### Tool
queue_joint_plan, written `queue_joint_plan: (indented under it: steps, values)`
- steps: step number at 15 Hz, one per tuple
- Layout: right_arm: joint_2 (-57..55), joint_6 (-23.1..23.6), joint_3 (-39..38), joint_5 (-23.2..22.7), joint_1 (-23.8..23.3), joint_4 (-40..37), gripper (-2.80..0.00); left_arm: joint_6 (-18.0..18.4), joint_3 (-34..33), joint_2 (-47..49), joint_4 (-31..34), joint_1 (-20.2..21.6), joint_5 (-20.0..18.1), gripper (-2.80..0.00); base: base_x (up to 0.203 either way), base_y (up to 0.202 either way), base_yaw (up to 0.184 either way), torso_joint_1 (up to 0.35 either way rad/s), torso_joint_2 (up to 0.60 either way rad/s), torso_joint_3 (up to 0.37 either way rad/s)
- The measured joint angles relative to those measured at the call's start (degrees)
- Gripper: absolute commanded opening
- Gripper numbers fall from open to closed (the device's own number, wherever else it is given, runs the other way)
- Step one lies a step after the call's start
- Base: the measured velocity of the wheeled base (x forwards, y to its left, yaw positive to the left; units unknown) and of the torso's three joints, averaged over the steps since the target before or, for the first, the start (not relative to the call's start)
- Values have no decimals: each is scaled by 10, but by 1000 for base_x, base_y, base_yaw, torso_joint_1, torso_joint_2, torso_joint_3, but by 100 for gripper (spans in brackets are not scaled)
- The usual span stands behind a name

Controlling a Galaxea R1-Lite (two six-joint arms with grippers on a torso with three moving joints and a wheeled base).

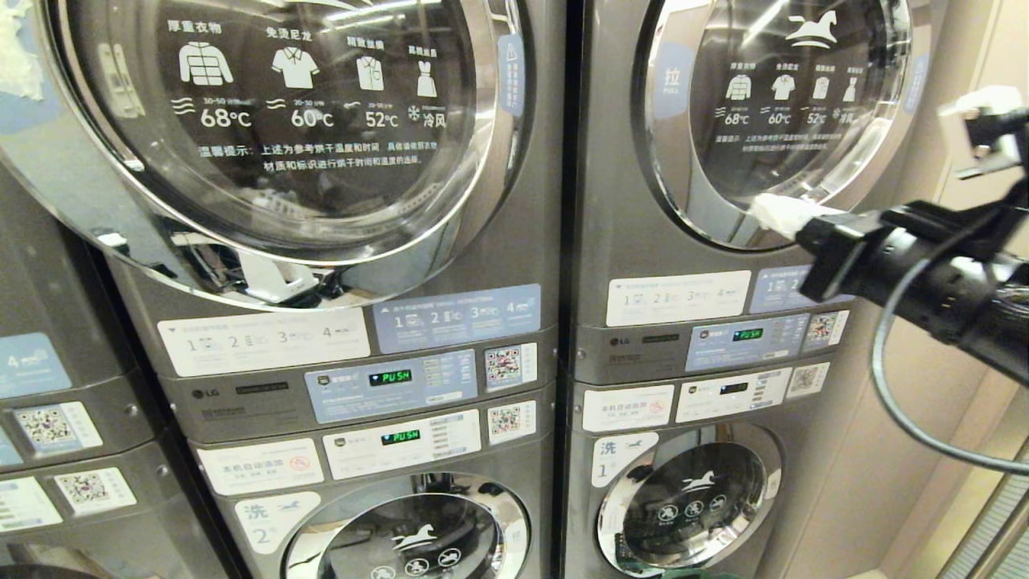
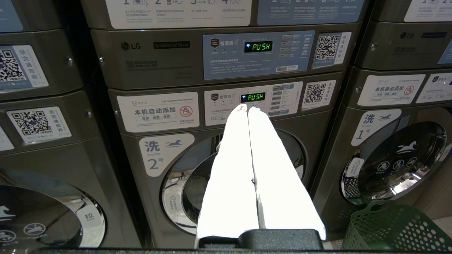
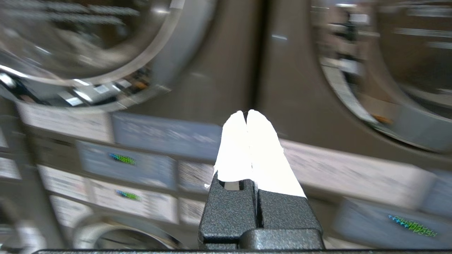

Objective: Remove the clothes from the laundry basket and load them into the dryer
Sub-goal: Close the dryer

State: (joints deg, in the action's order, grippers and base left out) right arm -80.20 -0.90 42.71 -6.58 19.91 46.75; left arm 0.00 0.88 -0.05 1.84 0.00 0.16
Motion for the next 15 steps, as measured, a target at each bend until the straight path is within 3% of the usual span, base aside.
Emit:
queue_joint_plan:
  steps: [4,9,11,15]
  values:
    - [242,30,-115,1,-97,-177,-280,0,0,0,0,0,0,-280,0,0,0,0,0,0]
    - [538,68,-325,0,-139,-398,-280,0,0,0,-2,0,0,-280,0,0,0,0,0,0]
    - [598,96,-396,11,-146,-436,-280,0,-1,0,-3,0,0,-280,0,0,0,0,0,0]
    - [633,52,-424,42,-149,-473,-280,-1,-1,0,-2,0,0,-280,0,0,0,0,0,0]
